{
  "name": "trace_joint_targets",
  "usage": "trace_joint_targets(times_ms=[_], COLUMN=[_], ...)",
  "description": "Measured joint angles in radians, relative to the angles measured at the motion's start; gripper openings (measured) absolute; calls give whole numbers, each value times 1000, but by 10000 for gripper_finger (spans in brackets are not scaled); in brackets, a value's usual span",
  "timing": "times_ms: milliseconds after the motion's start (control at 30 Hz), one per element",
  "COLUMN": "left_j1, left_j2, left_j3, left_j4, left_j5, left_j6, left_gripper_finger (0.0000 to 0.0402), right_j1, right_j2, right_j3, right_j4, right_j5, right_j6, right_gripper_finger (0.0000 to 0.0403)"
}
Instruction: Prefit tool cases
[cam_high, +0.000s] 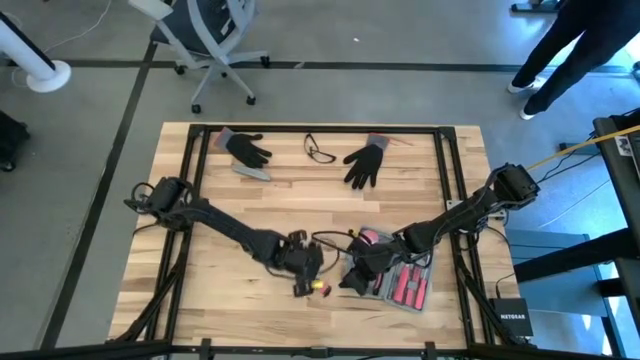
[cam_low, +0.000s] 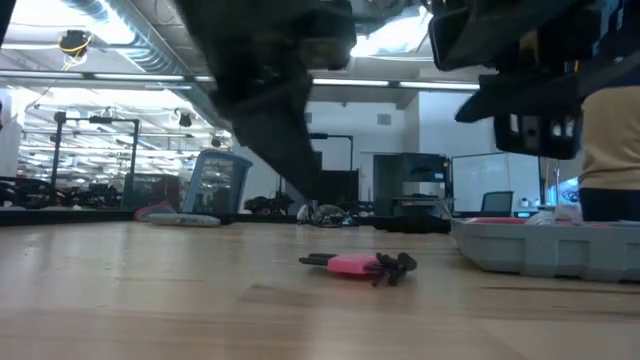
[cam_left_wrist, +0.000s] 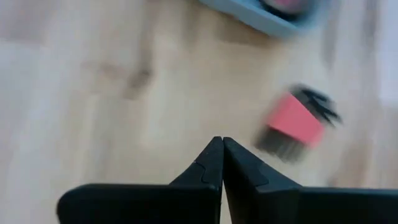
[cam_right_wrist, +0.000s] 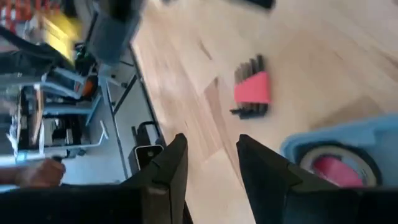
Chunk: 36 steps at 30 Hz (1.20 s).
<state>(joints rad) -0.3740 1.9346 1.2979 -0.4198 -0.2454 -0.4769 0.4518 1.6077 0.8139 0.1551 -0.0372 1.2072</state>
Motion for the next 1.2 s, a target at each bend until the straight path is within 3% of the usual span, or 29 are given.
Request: trace_joint_targets(times_ms=[133, 233, 500, 600, 700, 833, 1000, 1200], left_j1=[-67, -83, -77, -82, -85, -74, -42, 35], left_j2=[10, 11, 22, 21, 17, -39, -167, -246], left_j3=[0, 0, -17, -35, -70, -142, -263, -398], left_j4=[28, -2, -112, -120, -121, -112, -4, 174], left_j5=[17, 29, 61, 61, 54, 49, -32, -34], left_j6=[204, 269, 133, 60, 1, -91, -137, -130], left_gripper_finger=[0, 0, 0, 0, 0, 0, 0, 0], right_j1=[1, 1, 14, 13, 28, 73, 200, 254], right_j2=[0, 0, 138, 206, 211, 120, -23, -152], right_j3=[0, 2, 136, 238, 295, 302, 239, 132], right_j4=[19, 17, -25, -203, -406, -590, -877, -900], right_j5=[-18, -73, -201, -283, -270, -265, -111, 62], right_j6=[-166, -292, -506, -514, -530, -462, -145, 216], right_gripper_finger=[132, 144, 231, 238, 178, 29, 4, 1])
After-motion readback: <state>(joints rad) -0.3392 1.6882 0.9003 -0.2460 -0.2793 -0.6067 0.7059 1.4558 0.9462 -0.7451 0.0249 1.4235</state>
